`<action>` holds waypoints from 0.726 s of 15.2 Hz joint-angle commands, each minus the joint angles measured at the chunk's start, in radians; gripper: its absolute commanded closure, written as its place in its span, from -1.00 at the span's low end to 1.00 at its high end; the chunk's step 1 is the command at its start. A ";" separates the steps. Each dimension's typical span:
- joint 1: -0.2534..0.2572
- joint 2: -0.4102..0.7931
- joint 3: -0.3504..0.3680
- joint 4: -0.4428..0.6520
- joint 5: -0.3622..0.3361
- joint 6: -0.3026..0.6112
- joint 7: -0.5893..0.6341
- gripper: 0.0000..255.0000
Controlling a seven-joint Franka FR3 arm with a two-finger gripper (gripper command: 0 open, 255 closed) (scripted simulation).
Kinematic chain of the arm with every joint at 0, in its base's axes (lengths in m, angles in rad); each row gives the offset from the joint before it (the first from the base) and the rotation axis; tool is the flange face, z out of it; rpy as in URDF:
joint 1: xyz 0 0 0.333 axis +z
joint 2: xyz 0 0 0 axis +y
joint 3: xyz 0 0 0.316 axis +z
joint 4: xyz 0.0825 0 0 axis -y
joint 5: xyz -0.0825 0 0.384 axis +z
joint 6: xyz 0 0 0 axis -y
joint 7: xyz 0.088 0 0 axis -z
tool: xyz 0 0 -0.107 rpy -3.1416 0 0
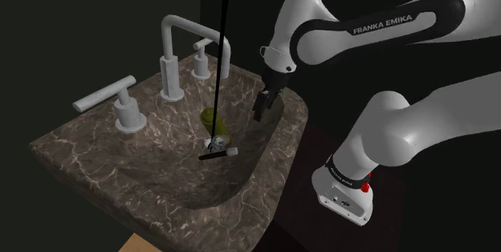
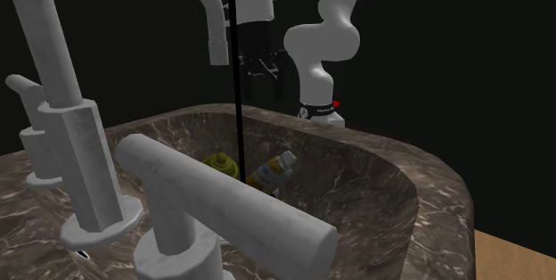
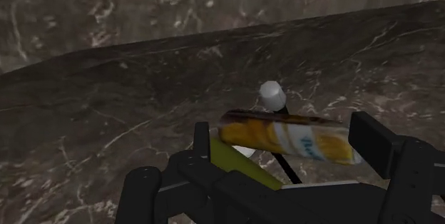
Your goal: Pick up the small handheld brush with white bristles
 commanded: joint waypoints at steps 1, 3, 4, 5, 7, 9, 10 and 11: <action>0.030 0.060 0.016 -0.035 0.030 0.119 -0.025 -1.00; 0.062 0.135 0.027 -0.057 0.061 0.237 -0.056 -1.00; 0.079 0.177 0.031 -0.064 0.079 0.297 -0.074 -1.00; 0.097 0.223 0.035 -0.069 0.098 0.357 -0.093 -1.00; 0.137 0.322 0.038 -0.071 0.143 0.479 -0.138 -1.00; 0.187 0.430 0.033 -0.061 0.205 0.598 -0.198 -1.00; 0.216 0.486 0.026 -0.051 0.247 0.655 -0.237 -1.00; 0.237 0.524 0.022 -0.042 0.282 0.691 -0.270 -1.00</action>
